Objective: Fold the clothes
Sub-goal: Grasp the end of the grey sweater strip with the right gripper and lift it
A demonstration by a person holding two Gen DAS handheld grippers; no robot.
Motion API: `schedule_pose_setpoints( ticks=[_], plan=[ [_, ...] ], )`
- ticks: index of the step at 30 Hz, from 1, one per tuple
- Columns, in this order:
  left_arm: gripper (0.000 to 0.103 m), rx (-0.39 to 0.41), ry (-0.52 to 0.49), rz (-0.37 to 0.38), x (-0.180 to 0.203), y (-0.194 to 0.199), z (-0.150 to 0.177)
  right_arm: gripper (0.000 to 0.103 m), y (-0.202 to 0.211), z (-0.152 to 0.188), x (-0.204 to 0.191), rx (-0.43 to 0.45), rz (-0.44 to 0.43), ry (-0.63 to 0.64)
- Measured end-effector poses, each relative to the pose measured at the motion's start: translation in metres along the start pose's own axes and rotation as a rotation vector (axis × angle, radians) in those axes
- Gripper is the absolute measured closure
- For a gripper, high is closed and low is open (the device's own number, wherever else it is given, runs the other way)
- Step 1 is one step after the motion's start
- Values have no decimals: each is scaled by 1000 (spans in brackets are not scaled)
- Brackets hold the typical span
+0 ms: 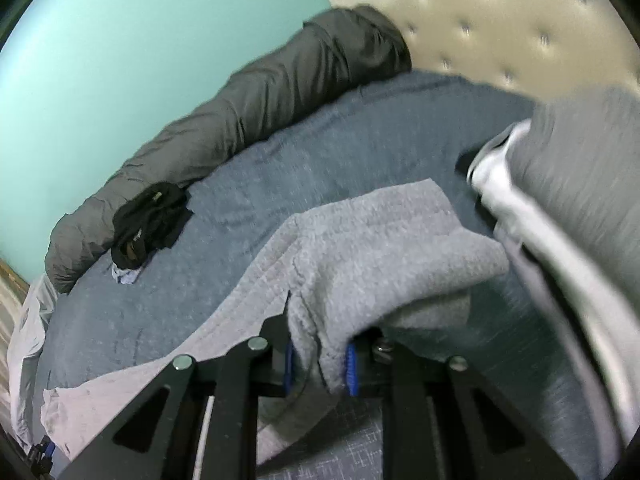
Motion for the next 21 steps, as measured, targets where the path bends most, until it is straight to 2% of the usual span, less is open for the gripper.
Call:
schedule_pose_setpoints(
  ticks=[6,10,21],
  plan=[
    [56,15,1,-2,0,22,7,86,48,-46,-21,70,-6,42],
    [56,5,-3,-2,3,33,19,86,84,-76,-22,118,22,45],
    [56,-35,-65,23,28,52,52,86,176,-131,12,192,144,74]
  ],
)
Point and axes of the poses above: each gripper's, at about its wrist camera, not at the fingertips, and y roughly against the way its jaws point, x to its right, z to its underside, the point moved 4 cm from there along -y, roughly the way its jaws point, and after that the axes turned 6 degrees about -z, right-handed, at the moved point
